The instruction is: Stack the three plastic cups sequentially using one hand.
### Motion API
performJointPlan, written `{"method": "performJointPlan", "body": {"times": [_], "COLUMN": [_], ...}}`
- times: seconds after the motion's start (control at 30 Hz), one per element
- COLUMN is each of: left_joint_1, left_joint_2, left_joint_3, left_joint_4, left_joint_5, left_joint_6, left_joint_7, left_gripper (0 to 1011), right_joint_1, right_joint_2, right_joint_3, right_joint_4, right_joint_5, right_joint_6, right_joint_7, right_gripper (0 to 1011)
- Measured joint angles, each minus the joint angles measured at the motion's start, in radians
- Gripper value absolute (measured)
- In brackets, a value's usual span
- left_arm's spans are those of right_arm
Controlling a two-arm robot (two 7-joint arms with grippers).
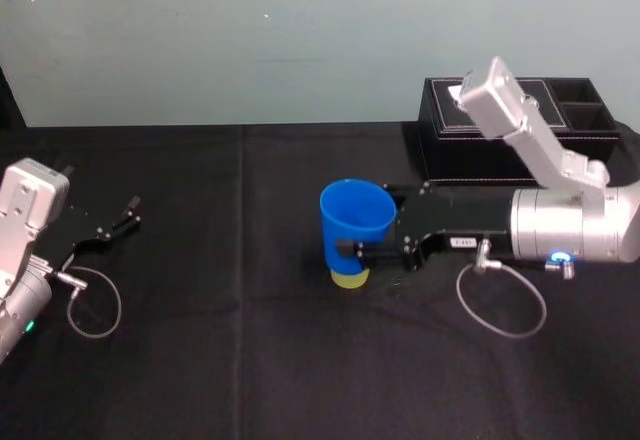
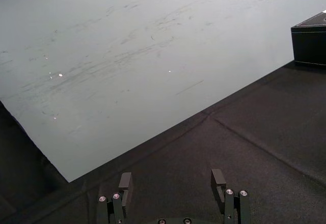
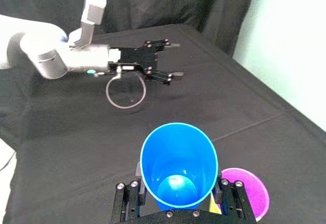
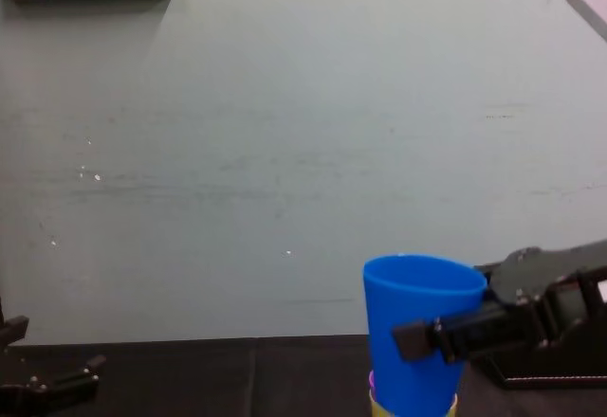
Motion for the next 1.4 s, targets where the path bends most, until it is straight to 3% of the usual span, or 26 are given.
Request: {"method": "performJointPlan", "body": {"times": [0.7, 1.4], "left_joint_1": [0.000, 0.000], "left_joint_2": [0.000, 0.000], "left_joint_3": [0.000, 0.000], "left_joint_4": [0.000, 0.000], "left_joint_5": [0.000, 0.000], "left_joint_6": [0.000, 0.000], "left_joint_7": [0.000, 0.000], "left_gripper": [1011, 1011], "right_joint_1": [0.118, 0.157], "right_joint_2": [-0.073, -0.121], "right_joint_3": [-0.029, -0.053], "right_joint_4": [0.149, 0.234], "right_joint_5": [0.023, -0.024], "right_joint_6": [0.049, 0.043], "right_joint_7": [-0.024, -0.047], "right_gripper": [719, 718]}}
